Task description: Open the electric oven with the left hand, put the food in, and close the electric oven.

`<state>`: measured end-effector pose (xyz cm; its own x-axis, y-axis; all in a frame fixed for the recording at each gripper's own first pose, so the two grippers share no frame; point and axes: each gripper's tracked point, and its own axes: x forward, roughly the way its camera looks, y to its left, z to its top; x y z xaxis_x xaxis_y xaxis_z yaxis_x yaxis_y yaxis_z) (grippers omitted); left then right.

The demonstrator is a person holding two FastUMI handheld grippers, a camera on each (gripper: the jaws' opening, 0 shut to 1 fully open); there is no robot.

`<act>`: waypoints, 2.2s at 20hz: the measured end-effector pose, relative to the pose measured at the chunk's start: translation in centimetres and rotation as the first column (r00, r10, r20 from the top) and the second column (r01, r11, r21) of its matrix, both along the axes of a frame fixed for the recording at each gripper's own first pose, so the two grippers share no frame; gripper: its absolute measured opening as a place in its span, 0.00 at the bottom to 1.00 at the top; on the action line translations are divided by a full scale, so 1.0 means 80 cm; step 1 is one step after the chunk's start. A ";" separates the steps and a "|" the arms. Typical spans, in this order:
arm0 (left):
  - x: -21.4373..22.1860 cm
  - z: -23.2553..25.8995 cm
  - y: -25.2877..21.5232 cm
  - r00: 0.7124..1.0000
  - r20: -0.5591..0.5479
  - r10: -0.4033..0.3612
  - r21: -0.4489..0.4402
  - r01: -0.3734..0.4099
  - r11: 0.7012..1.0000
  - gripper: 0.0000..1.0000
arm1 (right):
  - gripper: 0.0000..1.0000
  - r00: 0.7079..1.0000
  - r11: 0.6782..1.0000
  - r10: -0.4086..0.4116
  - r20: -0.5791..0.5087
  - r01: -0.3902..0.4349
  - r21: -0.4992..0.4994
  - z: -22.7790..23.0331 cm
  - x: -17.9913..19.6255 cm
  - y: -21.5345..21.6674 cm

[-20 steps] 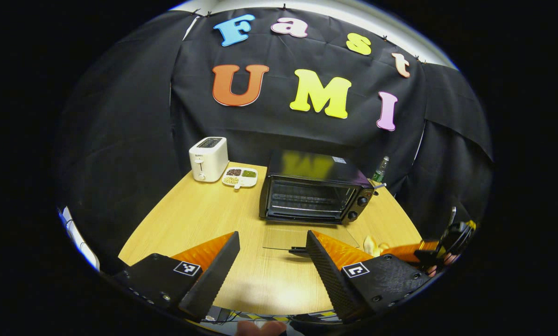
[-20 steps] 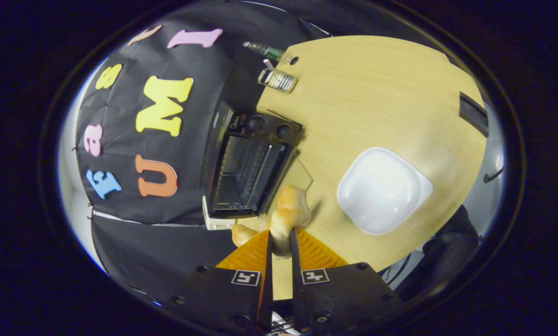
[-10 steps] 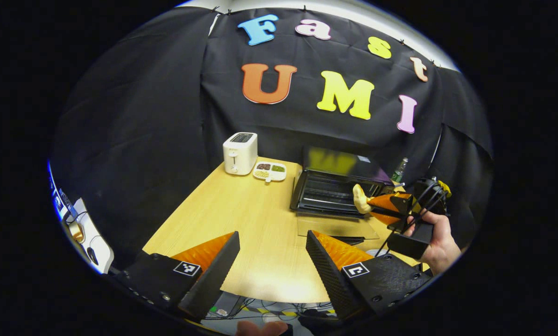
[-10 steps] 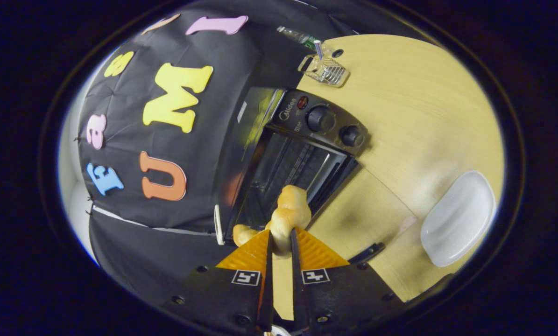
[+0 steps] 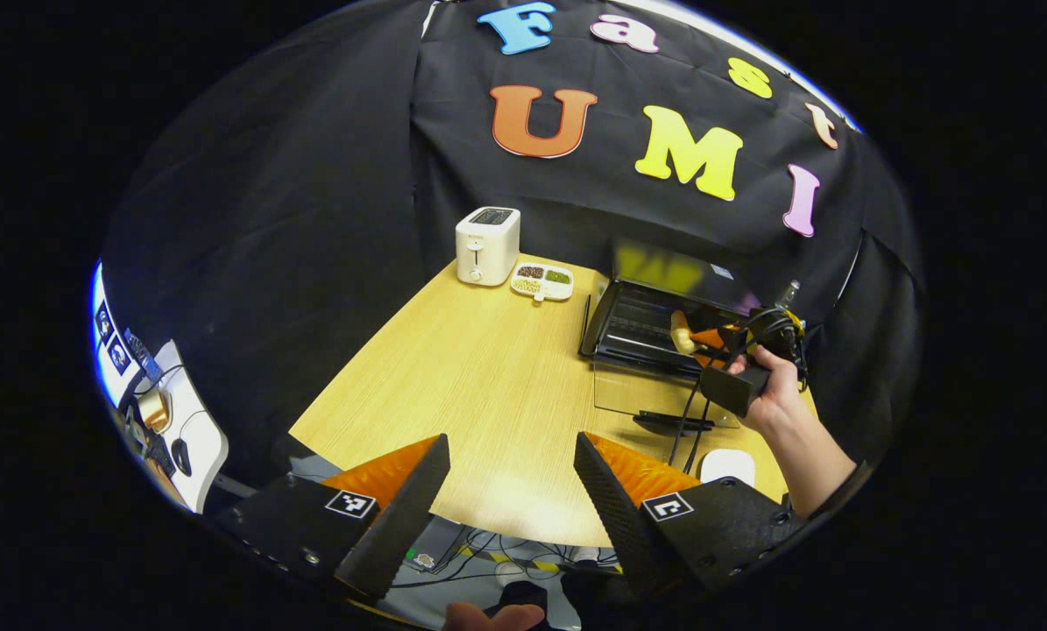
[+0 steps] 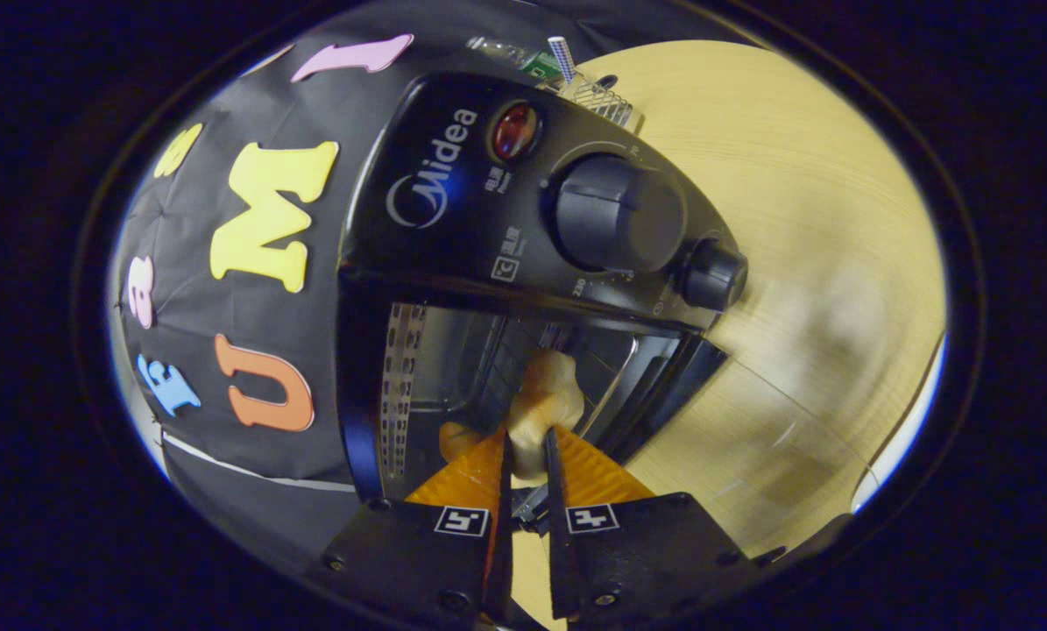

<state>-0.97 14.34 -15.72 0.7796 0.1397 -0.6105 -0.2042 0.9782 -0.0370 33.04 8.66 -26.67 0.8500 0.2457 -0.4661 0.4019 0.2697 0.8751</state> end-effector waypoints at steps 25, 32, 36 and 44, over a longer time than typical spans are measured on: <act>0.016 -0.001 -0.094 0.971 0.108 -0.214 -0.053 0.221 0.974 0.95 | 0.92 0.946 0.773 0.324 -0.025 -0.280 -0.569 0.127 -0.237 -0.024; 0.022 -0.019 -0.125 0.965 0.116 -0.236 -0.008 0.239 0.971 0.95 | 0.96 0.923 0.390 0.384 0.000 -0.162 -0.907 0.189 -0.339 -0.052; 0.022 -0.011 -0.151 0.952 0.168 -0.254 -0.015 0.260 0.965 0.94 | 1.00 0.937 0.366 0.349 0.013 -0.123 -0.922 0.181 -0.384 -0.074; 0.017 -0.060 -0.185 0.920 0.163 -0.356 0.112 0.341 0.933 0.95 | 1.00 0.961 0.262 0.276 -0.036 -0.112 -0.958 0.178 -0.453 -0.139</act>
